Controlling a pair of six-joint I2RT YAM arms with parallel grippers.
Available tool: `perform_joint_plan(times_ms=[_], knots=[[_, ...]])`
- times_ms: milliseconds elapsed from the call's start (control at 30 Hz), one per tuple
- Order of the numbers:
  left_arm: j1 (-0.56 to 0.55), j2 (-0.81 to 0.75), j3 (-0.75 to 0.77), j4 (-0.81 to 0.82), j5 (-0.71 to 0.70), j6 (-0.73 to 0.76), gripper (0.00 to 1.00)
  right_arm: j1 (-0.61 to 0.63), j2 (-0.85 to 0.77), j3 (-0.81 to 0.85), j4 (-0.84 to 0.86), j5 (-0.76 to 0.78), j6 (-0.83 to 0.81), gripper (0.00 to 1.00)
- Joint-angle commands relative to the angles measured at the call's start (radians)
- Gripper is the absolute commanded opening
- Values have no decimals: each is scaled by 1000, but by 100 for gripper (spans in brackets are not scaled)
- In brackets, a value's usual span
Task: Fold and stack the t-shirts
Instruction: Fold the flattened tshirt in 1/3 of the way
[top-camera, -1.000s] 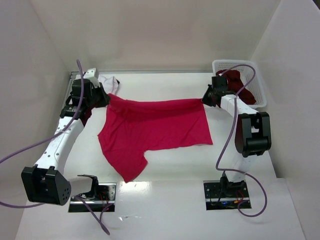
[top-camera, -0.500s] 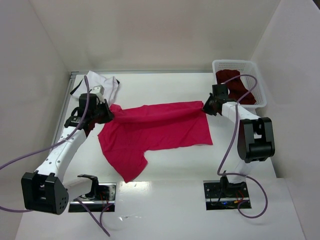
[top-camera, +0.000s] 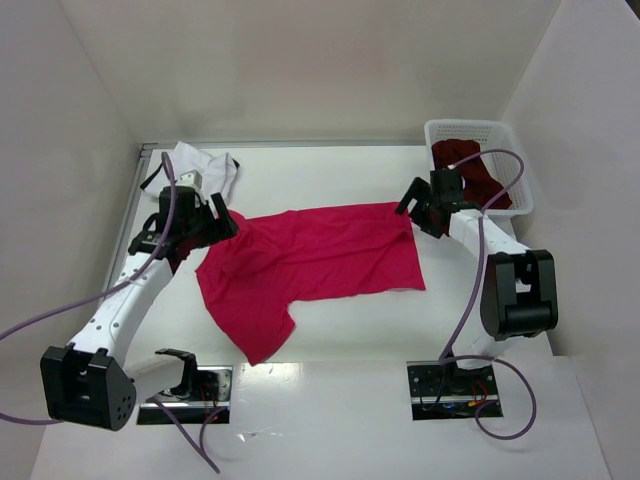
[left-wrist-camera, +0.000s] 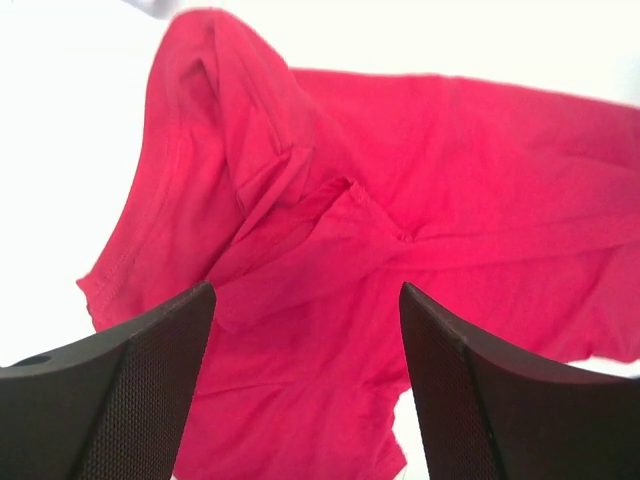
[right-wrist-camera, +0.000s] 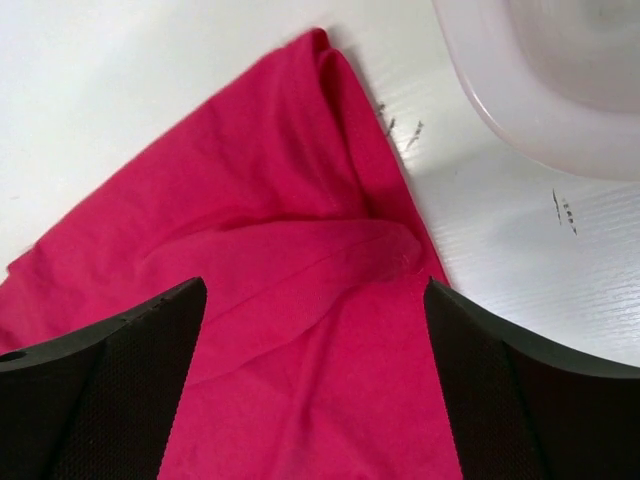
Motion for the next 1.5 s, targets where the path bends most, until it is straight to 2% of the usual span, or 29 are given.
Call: perform_joint_plan(times_ms=[0,333,533,633,833,1000,1033,1200,1333,1367,1467], knots=[[0,41,74,49,-31,-34,82,-8,-47,33,37,-11,-14,96],[0,345,118,132,13,-45,77,-8,76,73,70,-39,-35,97],[0,474,169,166,12,-45,70,-8,155,116,90,-48,-35,84],[0,529,189,175,12,-45,69,-8,183,126,101,-60,-44,83],[0,629,264,175,-28,-36,69,-8,224,164,120,-51,-44,82],[0,667,282,175,-117,-45,69,-8,290,237,109,-29,-64,82],[0,681,282,175,-126,-55,69,-8,300,247,100,-29,-64,79],[0,716,292,166,-136,-56,55,-8,338,256,100,-52,-64,70],[0,735,301,166,-136,-56,40,-8,347,256,100,-52,-64,61],[0,735,310,166,-136,-56,31,-8,347,256,100,-52,-64,59],[9,735,319,166,-154,-56,19,-8,347,256,109,-52,-64,52]])
